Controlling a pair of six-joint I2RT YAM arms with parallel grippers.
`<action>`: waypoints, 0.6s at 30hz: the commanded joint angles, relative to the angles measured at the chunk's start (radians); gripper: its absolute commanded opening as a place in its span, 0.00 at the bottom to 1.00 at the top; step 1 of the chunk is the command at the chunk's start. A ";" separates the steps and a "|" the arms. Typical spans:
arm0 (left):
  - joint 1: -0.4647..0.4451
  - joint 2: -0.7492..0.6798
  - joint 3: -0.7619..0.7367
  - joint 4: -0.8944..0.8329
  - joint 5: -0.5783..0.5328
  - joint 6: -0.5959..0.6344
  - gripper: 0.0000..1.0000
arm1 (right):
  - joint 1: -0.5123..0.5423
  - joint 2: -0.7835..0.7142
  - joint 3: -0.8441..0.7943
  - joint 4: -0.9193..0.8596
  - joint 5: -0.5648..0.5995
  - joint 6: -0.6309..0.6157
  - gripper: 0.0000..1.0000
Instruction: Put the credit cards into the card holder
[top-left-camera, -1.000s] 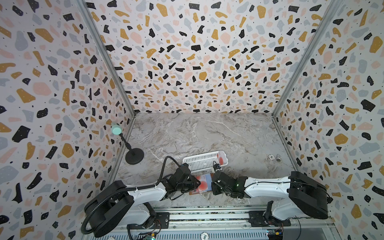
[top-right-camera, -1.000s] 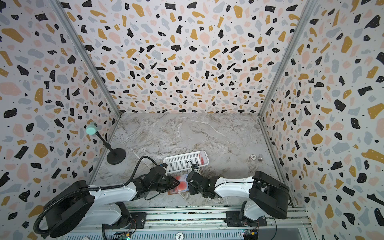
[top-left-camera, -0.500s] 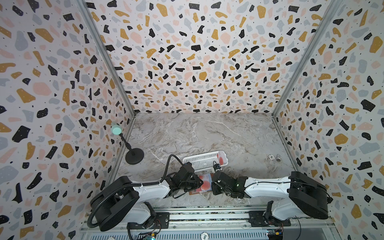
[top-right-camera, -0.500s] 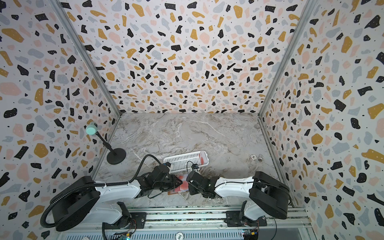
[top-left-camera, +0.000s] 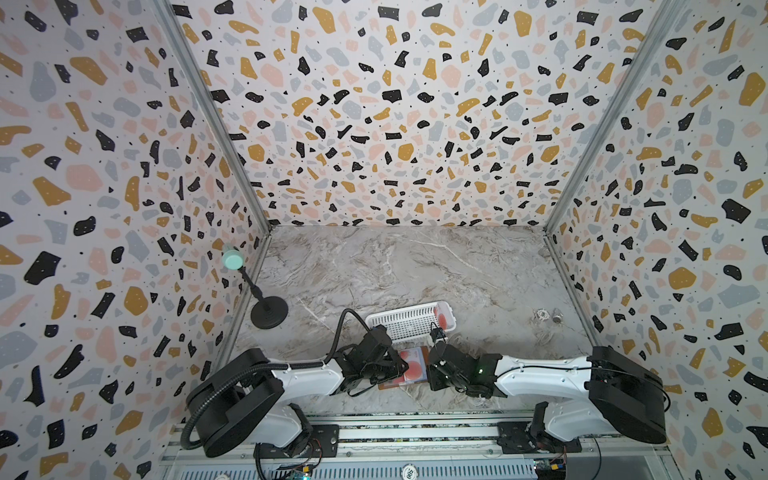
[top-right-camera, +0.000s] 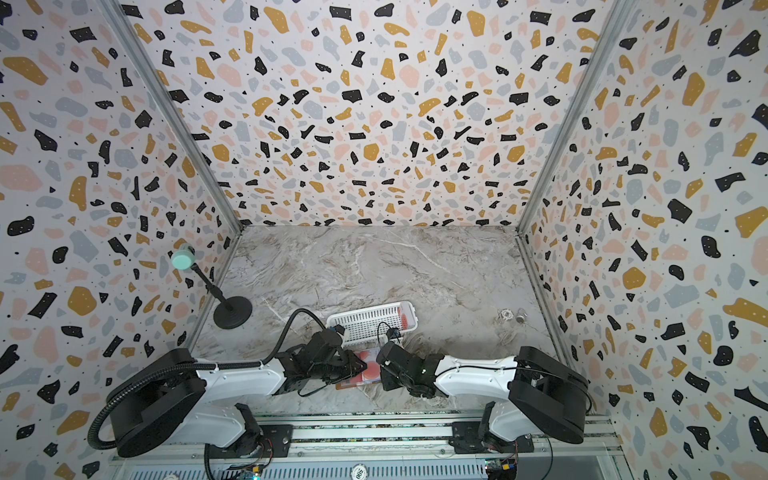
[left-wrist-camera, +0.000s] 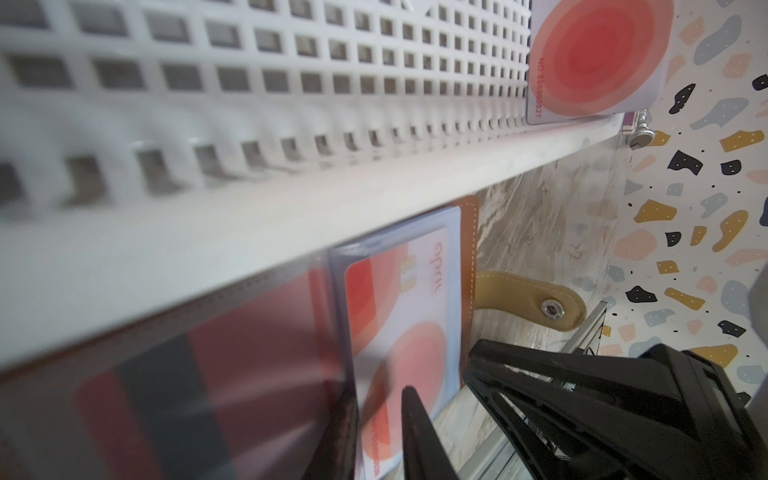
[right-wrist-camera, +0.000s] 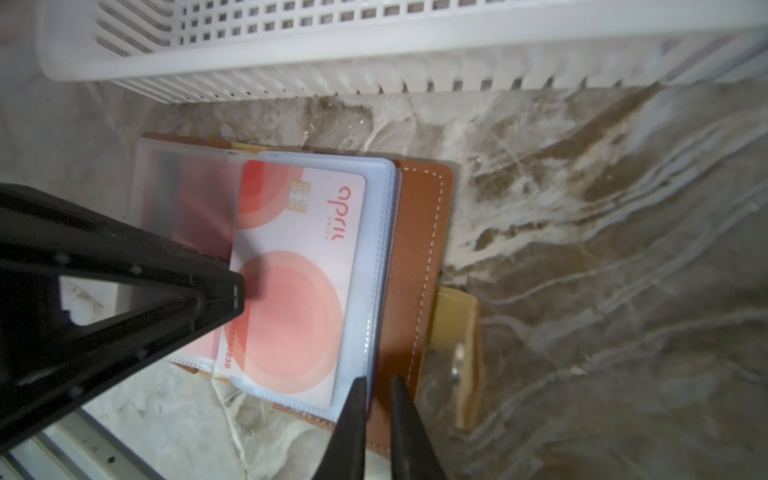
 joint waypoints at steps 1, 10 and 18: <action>-0.013 0.004 0.029 -0.004 0.012 0.012 0.23 | -0.003 0.001 -0.012 -0.029 0.013 -0.006 0.13; -0.035 0.022 0.051 -0.004 0.009 0.008 0.23 | -0.003 0.010 -0.025 -0.009 0.006 0.002 0.09; -0.038 0.038 0.061 -0.004 0.006 0.013 0.23 | -0.003 -0.008 -0.036 -0.009 0.005 0.007 0.08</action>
